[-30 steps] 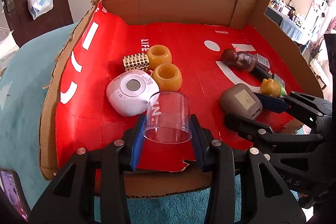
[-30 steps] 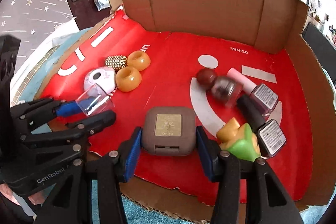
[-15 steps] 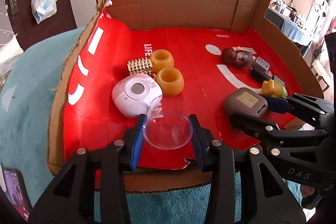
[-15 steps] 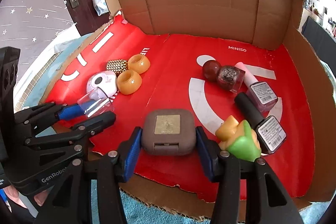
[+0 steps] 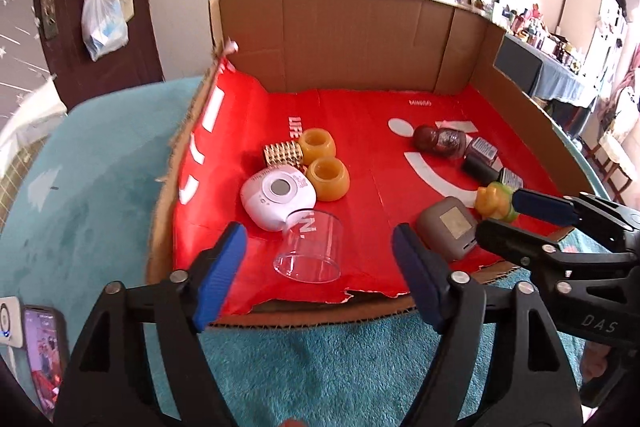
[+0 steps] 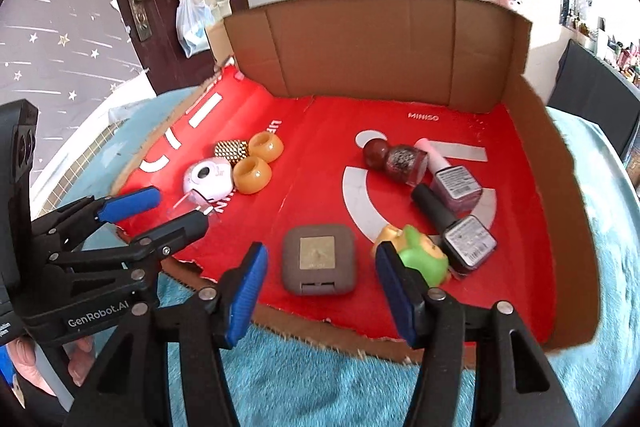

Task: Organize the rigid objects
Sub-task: 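Lower the glass cup beside the pink speaker with the left tool while the right tool sets down the compact, then open both tools and withdraw them from the box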

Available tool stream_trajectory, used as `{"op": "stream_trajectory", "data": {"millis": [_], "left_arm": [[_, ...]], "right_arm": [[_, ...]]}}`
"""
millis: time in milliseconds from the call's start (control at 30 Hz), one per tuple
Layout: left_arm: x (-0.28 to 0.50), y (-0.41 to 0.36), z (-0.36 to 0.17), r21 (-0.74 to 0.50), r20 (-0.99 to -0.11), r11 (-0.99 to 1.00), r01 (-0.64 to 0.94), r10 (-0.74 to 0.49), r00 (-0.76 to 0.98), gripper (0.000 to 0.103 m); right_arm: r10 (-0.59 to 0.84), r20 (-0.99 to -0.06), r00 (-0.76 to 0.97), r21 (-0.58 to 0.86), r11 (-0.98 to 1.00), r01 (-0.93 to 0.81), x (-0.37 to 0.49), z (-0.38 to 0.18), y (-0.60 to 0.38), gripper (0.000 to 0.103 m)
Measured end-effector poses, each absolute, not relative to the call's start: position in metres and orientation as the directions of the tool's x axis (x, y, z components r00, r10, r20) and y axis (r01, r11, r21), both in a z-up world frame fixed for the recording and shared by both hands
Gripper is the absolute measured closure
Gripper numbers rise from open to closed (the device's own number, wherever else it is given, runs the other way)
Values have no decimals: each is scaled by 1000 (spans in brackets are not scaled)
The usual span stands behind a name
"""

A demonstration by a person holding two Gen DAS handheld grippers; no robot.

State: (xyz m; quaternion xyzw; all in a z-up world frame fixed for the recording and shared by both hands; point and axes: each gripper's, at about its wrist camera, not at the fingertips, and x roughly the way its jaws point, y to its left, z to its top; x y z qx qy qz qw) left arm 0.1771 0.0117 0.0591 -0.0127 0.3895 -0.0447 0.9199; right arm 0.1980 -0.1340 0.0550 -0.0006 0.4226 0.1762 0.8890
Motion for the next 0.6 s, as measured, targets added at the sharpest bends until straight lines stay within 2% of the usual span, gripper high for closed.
{"op": "stream_trajectory", "data": {"millis": [33,167,233,333,433,600], "left_arm": [[174,11,62,-60,-710,996,73,-94,697,28],[162,11,70,-63,-689,996,62,-88,719,14],[158,10,72,-59,-680,997,58,-82,728,12],[150,9,75,-46,-668,998,46,-65,742,3],[145,8,77,-32,-655,999,32,-45,754,2],[138,8,75,-29,-645,1000,6,-23,764,0]], "right_arm": [[312,-746,589,147,939,-311,195,57,-136,39],[300,-716,630,141,946,-291,181,69,-144,34],[293,-704,647,139,950,-279,176,73,-148,30],[279,-689,668,133,956,-262,169,78,-154,25],[257,-674,693,121,963,-239,161,81,-160,13],[223,-652,725,114,974,-196,155,80,-167,1]]}}
